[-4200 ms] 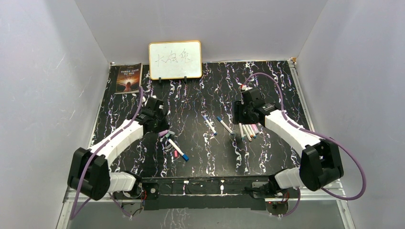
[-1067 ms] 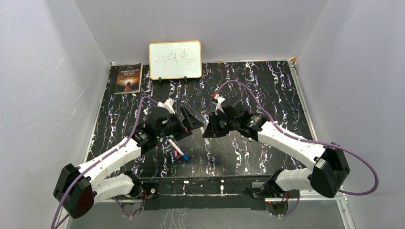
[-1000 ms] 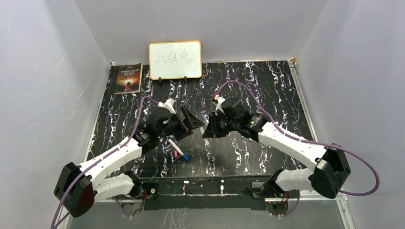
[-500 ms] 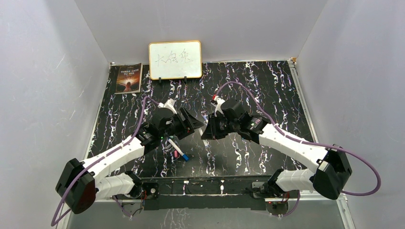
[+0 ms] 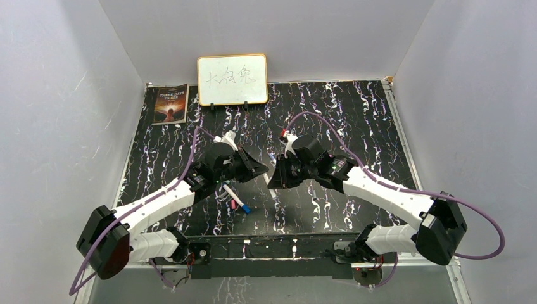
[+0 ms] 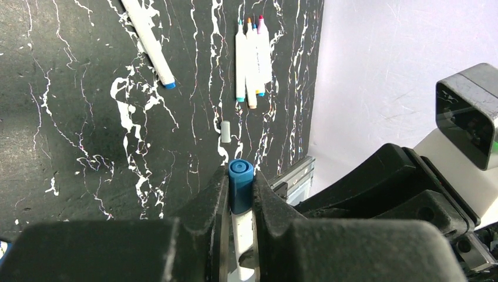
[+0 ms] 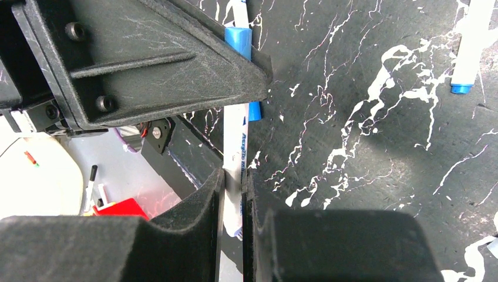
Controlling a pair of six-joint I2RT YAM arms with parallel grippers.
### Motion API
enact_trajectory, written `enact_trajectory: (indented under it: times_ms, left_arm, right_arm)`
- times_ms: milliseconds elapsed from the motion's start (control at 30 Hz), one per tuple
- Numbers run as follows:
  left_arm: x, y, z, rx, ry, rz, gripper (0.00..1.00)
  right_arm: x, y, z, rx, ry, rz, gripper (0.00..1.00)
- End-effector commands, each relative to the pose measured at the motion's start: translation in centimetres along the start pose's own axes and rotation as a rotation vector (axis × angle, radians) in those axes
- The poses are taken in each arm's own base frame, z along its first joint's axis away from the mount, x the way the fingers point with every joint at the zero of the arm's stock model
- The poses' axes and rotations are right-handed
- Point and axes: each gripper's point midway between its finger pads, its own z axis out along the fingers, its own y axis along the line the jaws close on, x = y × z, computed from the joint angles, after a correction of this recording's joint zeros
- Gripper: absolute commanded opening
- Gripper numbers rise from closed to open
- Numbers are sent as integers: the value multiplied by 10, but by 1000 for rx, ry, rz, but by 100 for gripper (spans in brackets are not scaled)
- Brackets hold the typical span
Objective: Open the pen caps
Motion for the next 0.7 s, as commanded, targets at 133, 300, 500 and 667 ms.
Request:
enact_trajectory:
  times_ms: [133,300,500,667]
  left_arm:
    - [2,-5,-2,4,4,19,0]
    - [3,-8,-2,11,6,25,0]
    - [3,-11,-3,16,3,33,0]
    - [-3,-7,-4,-14,-26,52,0]
  right_arm:
    - [-23,13,2,-35,-73,-28,38]
    - [-28,14,16,-36,-55,-38,40]
    - [-22,10,29,-41,-27,-37,25]
    - [-9,12,20,-42,-20,-34,0]
